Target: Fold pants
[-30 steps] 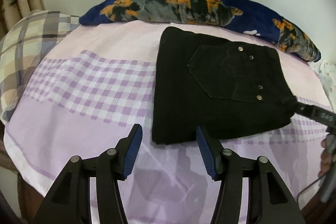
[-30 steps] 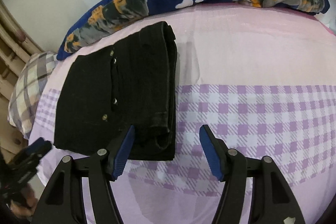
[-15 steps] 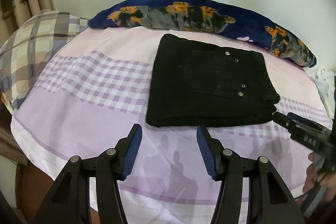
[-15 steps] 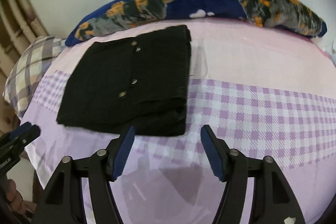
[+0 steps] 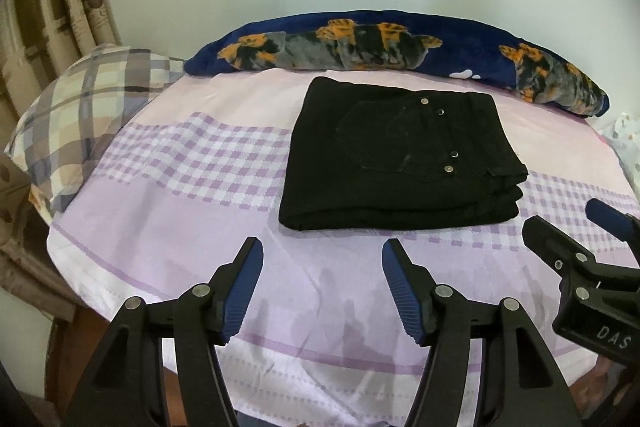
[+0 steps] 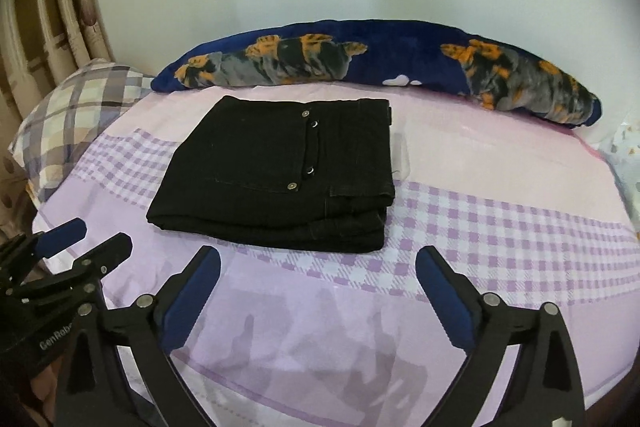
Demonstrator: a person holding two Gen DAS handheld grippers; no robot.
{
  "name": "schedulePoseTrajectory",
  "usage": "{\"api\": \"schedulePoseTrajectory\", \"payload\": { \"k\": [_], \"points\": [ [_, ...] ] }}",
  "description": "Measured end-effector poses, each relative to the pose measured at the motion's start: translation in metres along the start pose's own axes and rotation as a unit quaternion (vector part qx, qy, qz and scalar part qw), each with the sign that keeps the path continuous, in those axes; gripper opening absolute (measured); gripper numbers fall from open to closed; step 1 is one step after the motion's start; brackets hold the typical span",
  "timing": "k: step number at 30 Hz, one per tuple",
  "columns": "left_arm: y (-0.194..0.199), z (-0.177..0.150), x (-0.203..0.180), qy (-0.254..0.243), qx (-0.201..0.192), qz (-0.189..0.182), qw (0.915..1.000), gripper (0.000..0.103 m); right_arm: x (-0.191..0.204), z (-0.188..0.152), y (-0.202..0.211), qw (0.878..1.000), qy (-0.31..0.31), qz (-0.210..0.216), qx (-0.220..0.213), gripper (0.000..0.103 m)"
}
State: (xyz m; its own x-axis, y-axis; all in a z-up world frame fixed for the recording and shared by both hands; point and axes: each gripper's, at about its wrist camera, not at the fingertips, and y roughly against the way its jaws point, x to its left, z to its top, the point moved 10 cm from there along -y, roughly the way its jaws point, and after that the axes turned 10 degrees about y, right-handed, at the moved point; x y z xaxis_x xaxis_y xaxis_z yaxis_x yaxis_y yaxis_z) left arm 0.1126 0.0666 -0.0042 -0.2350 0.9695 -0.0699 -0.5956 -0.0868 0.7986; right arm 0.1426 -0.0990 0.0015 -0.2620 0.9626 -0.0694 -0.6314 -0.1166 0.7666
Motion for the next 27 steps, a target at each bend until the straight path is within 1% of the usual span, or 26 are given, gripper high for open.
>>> {"api": "schedulePoseTrajectory", "payload": {
  "k": [5, 11, 16, 21, 27],
  "points": [
    [0.004, -0.005, 0.002, 0.004, -0.003, 0.010, 0.9999, 0.063, -0.002, -0.007, 0.003, 1.000, -0.020, -0.011, -0.001, 0.101],
    [0.005, -0.007, -0.001, 0.003, -0.005, 0.008, 0.9999, 0.063, -0.005, -0.010, 0.001, 1.000, -0.012, -0.024, -0.006, 0.101],
    [0.004, -0.009, -0.004, -0.003, -0.007, 0.011, 0.9999, 0.063, -0.009, -0.014, -0.005, 1.000, -0.015, -0.024, 0.005, 0.102],
    [0.000, -0.009, -0.004, -0.003, -0.003, 0.012, 0.9999, 0.063, -0.011, -0.014, -0.006, 1.000, -0.011, -0.026, 0.003, 0.102],
    [-0.001, -0.006, -0.005, -0.007, -0.006, 0.008, 0.9999, 0.063, -0.007, -0.015, -0.007, 1.000, -0.005, -0.021, 0.007, 0.102]
  ]
}}
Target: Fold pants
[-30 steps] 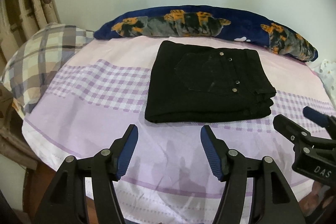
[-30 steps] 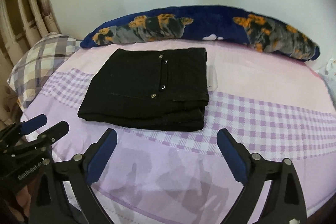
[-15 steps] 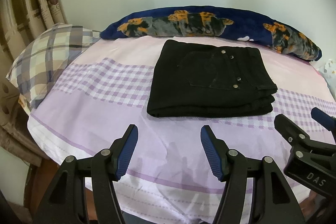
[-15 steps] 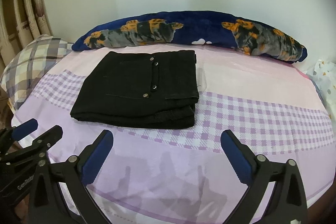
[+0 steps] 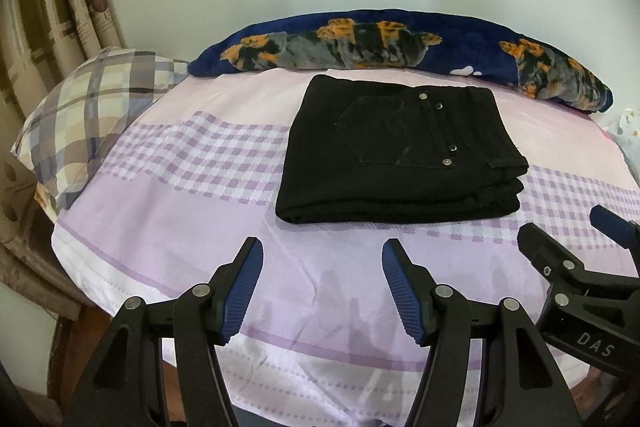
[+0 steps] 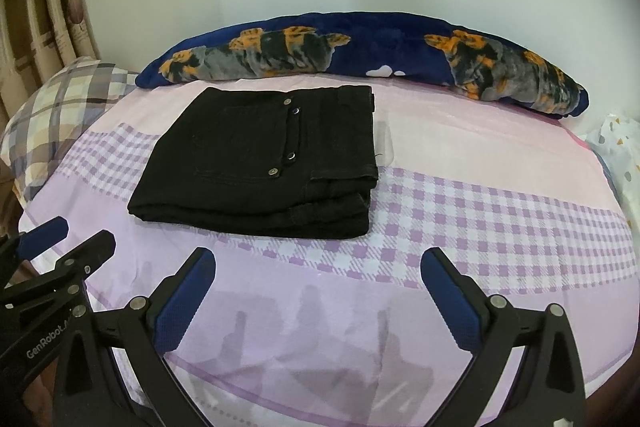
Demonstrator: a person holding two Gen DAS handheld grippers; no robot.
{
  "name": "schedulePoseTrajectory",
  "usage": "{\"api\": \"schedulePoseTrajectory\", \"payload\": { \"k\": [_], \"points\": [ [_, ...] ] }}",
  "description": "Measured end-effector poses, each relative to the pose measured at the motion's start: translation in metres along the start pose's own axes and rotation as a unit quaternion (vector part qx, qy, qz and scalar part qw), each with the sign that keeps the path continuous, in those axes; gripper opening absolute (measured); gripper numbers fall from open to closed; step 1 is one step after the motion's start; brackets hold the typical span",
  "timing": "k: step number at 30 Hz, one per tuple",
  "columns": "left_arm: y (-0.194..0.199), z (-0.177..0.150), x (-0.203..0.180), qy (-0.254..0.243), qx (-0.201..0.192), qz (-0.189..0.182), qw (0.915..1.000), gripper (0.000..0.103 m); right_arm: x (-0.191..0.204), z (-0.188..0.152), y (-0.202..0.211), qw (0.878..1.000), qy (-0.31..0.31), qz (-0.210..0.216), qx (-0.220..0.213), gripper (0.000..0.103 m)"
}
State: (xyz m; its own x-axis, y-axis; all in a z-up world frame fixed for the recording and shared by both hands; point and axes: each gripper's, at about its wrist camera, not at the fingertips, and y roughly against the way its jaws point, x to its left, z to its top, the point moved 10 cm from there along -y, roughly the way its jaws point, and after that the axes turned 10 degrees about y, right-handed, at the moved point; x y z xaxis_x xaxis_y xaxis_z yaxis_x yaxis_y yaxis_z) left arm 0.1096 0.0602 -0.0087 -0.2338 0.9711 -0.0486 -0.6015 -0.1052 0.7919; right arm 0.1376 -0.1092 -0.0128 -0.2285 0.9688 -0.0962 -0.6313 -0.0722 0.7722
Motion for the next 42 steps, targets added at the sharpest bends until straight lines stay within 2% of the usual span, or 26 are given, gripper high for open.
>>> {"api": "schedulePoseTrajectory", "payload": {
  "k": [12, 30, 42],
  "points": [
    [-0.003, 0.002, -0.013, -0.023, -0.003, -0.006, 0.9997, 0.063, -0.003, -0.001, -0.007, 1.000, 0.001, 0.007, 0.008, 0.102],
    [-0.007, 0.004, -0.013, -0.025, -0.002, -0.004, 0.9997, 0.063, -0.006, -0.007, -0.013, 1.000, 0.001, 0.006, 0.018, 0.102],
    [-0.011, 0.000, -0.011, -0.026, 0.008, -0.016, 0.9995, 0.063, -0.011, -0.006, -0.014, 1.000, -0.004, 0.005, 0.018, 0.102]
  ]
}}
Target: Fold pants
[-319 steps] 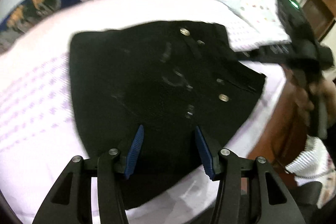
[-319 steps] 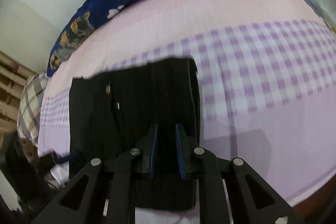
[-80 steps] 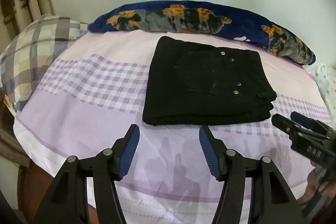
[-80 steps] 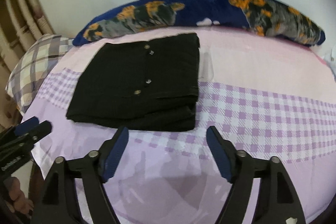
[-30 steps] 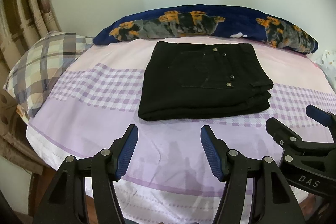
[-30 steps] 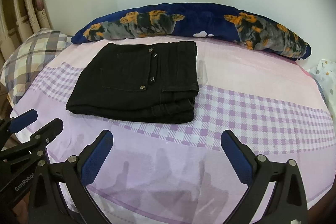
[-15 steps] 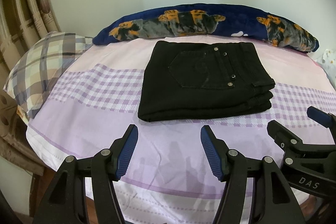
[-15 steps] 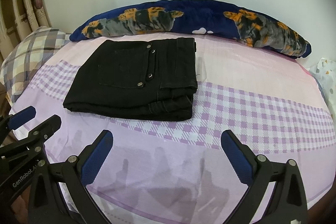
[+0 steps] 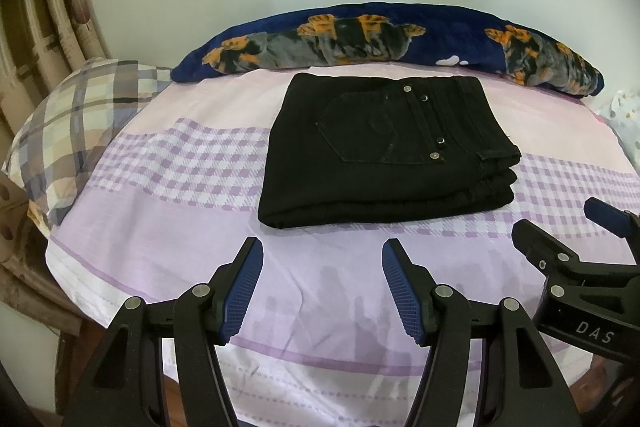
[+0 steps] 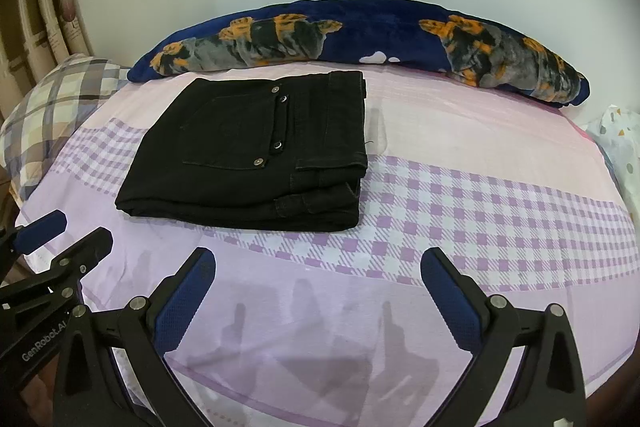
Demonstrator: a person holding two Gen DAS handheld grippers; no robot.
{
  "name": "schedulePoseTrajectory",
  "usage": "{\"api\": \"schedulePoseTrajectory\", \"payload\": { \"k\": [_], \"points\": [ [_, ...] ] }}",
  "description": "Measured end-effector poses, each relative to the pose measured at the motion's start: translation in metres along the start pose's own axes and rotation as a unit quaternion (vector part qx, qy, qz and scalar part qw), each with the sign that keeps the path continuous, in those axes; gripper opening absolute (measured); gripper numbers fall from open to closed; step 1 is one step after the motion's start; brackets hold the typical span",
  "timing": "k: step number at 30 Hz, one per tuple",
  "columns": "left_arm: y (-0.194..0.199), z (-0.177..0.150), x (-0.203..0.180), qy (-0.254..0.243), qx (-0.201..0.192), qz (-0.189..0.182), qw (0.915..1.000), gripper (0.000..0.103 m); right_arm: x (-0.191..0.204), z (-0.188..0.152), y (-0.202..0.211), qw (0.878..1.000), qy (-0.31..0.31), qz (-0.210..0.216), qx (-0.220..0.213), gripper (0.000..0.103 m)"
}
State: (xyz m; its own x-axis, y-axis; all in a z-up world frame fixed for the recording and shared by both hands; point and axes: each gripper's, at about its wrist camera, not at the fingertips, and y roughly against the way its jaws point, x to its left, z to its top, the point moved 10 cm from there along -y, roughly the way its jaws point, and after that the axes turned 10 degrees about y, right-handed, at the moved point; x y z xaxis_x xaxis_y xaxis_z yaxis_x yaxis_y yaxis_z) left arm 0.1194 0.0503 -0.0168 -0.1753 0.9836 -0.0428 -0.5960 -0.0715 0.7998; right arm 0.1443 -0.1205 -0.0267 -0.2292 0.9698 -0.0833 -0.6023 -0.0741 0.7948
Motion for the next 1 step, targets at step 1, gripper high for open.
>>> {"api": "schedulePoseTrajectory", "payload": {
  "k": [1],
  "points": [
    [-0.0007, -0.0005, 0.0003, 0.001, 0.001, 0.000, 1.0000, 0.063, -0.0001, -0.0001, 0.0000, 1.000, 0.000, -0.001, 0.000, 0.102]
  ]
}}
